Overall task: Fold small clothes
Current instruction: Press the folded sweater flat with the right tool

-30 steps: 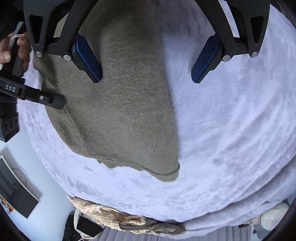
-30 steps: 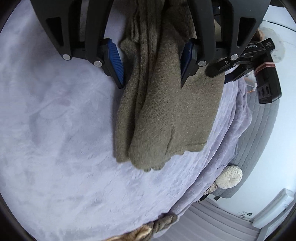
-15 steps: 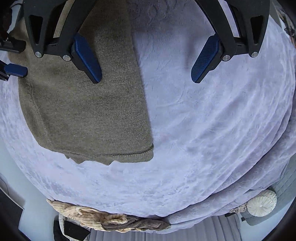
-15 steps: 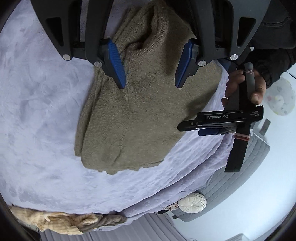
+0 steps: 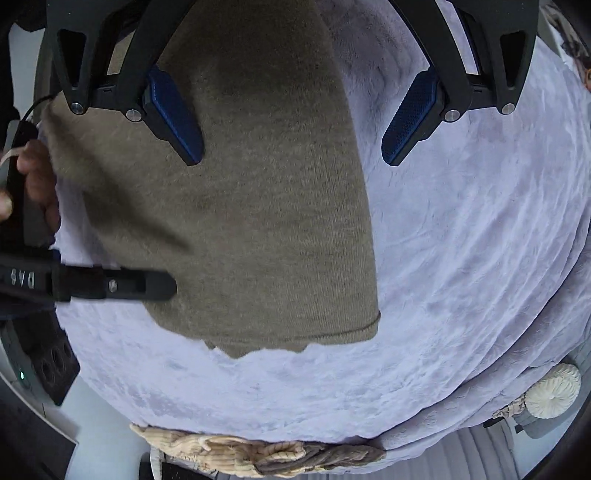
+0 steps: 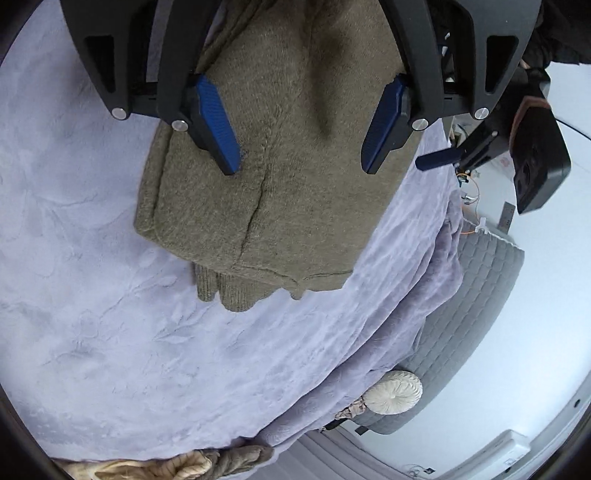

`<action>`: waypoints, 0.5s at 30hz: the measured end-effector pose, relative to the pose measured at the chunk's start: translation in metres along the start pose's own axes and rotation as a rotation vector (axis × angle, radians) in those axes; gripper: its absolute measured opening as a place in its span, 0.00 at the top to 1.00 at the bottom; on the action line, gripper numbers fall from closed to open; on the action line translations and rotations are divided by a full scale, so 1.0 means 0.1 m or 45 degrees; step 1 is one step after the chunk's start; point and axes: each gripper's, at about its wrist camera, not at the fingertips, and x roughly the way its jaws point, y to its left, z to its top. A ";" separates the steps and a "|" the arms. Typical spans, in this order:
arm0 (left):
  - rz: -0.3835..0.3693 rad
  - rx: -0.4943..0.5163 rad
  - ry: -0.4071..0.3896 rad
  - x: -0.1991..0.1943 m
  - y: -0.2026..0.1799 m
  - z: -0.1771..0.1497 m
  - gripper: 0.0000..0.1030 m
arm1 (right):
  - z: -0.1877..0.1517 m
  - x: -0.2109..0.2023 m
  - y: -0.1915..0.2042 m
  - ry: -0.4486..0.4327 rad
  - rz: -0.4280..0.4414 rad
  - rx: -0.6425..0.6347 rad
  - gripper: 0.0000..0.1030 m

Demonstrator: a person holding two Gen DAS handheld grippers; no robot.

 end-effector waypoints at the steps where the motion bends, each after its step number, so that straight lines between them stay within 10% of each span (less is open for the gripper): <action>1: -0.003 -0.009 0.002 0.01 0.00 -0.03 0.05 | 0.00 -0.01 0.01 -0.008 -0.003 0.008 0.30; 9: -0.006 -0.051 0.004 -0.05 0.07 -0.10 0.05 | -0.76 -0.46 0.77 -0.018 0.041 -0.325 0.30; 15: 0.038 -0.056 0.009 -0.14 -0.01 -0.13 0.05 | -1.30 -0.50 0.95 0.035 -0.313 -0.408 0.30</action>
